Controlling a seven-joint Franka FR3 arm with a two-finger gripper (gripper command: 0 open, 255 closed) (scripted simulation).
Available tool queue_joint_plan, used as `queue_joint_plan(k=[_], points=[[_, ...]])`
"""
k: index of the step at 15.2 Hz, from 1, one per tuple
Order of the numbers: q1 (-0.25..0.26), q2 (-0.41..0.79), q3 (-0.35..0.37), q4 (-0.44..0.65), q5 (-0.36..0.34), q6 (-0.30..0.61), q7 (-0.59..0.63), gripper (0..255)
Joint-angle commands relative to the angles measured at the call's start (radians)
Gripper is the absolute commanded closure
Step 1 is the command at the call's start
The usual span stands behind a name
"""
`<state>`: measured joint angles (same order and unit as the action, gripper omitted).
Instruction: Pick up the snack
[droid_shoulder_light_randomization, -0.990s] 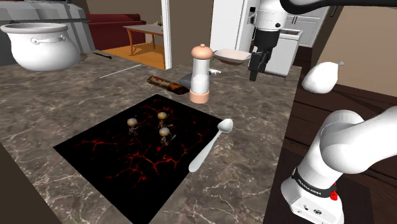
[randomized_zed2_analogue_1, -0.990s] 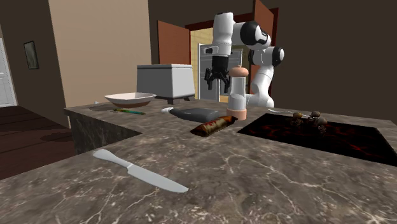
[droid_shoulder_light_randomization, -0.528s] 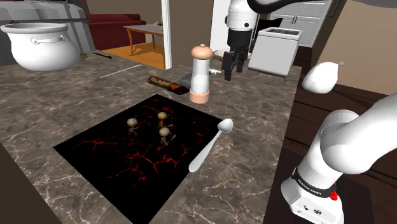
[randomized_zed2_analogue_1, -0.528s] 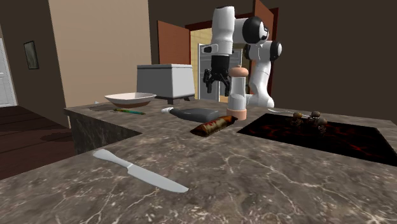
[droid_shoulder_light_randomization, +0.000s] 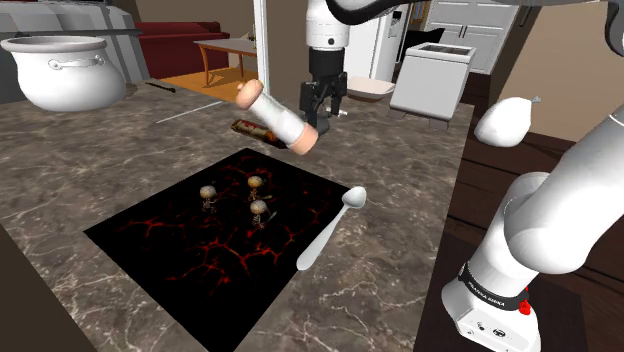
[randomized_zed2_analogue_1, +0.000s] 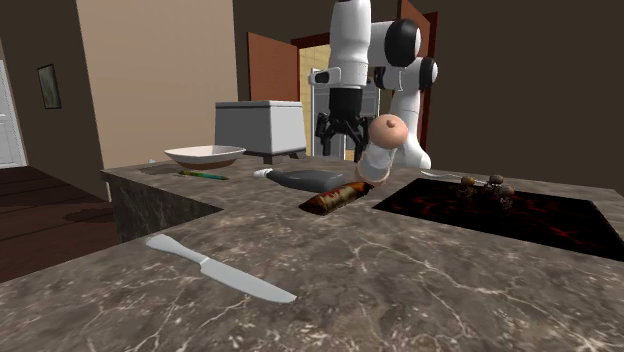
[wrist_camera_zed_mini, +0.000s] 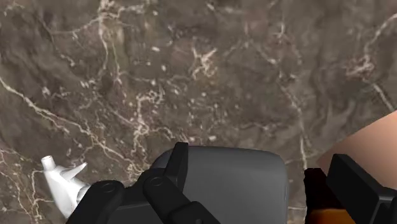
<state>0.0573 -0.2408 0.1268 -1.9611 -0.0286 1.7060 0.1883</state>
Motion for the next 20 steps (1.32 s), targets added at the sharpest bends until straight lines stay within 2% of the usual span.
queue_joint_plan(k=[1, 6, 11, 20], points=[[0.007, 0.072, 0.018, 0.076, -0.002, -0.003, 0.031, 0], [0.030, 0.266, 0.052, 0.286, -0.024, -0.022, 0.101, 0], [0.069, 0.479, 0.073, 0.552, -0.060, -0.078, 0.164, 0], [0.065, 0.466, 0.071, 0.433, -0.058, 0.029, 0.167, 0]])
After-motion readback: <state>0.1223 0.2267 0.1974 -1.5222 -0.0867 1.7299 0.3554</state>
